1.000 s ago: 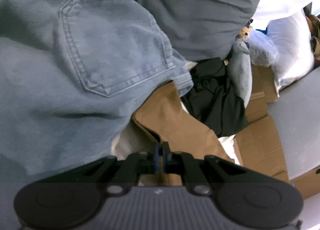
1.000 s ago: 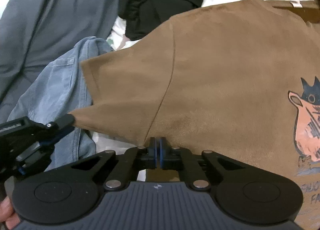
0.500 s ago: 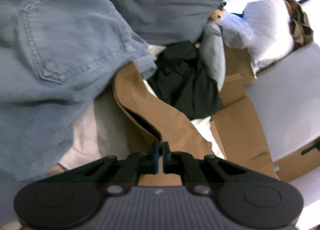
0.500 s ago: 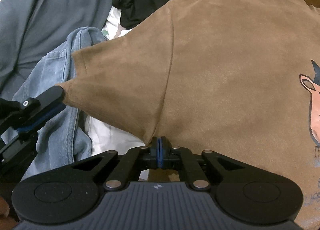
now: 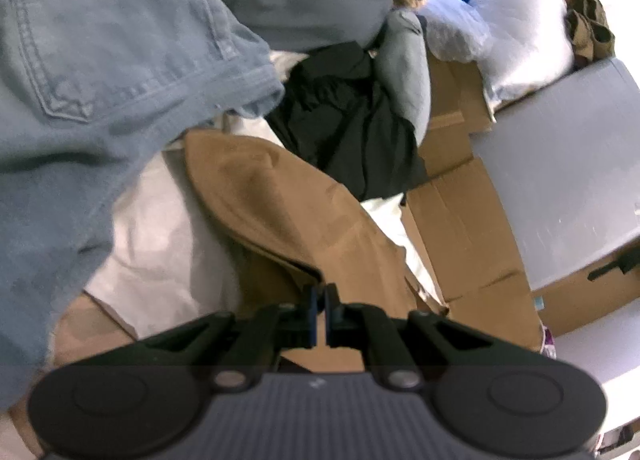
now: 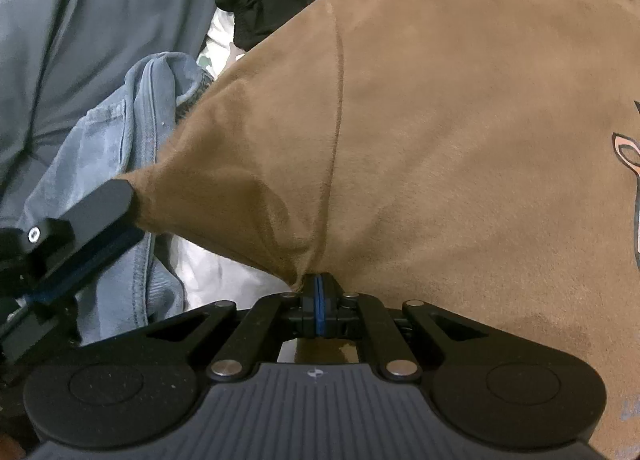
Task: Fold clothes
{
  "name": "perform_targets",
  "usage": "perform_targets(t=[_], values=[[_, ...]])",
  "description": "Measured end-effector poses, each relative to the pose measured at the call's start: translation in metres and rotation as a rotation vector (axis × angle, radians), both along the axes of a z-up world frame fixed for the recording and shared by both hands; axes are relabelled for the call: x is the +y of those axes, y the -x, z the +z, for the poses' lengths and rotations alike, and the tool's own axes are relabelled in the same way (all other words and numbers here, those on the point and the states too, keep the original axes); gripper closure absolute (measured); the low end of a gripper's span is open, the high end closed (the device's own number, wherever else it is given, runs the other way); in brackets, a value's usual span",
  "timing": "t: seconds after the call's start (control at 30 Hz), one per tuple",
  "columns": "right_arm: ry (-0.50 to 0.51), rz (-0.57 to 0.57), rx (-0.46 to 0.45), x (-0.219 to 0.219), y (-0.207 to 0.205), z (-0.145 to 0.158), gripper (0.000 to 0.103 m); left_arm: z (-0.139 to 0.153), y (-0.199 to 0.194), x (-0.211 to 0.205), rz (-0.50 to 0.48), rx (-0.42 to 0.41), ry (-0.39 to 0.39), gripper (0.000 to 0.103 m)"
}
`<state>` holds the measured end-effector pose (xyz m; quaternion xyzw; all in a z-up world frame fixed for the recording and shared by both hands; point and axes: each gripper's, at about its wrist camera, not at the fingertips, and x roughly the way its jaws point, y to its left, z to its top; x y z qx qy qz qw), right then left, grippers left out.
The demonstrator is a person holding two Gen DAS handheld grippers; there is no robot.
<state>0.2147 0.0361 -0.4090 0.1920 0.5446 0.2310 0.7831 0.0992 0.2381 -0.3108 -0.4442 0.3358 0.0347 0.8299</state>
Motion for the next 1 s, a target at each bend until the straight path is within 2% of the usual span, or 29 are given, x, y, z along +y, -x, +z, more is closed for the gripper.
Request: perform_targets(t=[0.17,0.23,0.3,0.47,0.73,0.9,1.0], values=[[0.0,0.0,-0.034,-0.013,0.005,0.013,0.098,-0.005,-0.001,-0.01,-0.033,0.006,0.01,0.1],[-0.005,-0.001,-0.047,-0.02,0.009,0.02,0.085,-0.008,-0.002,-0.014,-0.051,0.01,0.011,0.1],[0.002,-0.009,-0.066,-0.029,0.013,0.028,0.075,-0.01,-0.003,-0.018,-0.069,0.013,0.012,0.1],[0.037,-0.055,-0.082,-0.055,0.022,0.039,0.075,-0.016,-0.005,-0.028,-0.114,0.022,0.014,0.1],[0.089,-0.145,-0.079,-0.095,0.027,0.043,0.075,-0.04,-0.004,-0.039,-0.164,0.081,0.008,0.1],[0.102,-0.165,-0.08,-0.096,0.025,0.046,0.075,-0.057,-0.007,-0.046,-0.195,0.123,-0.005,0.1],[0.097,-0.168,-0.085,-0.096,0.028,0.049,0.075,-0.061,-0.008,-0.054,-0.233,0.138,-0.04,0.1]])
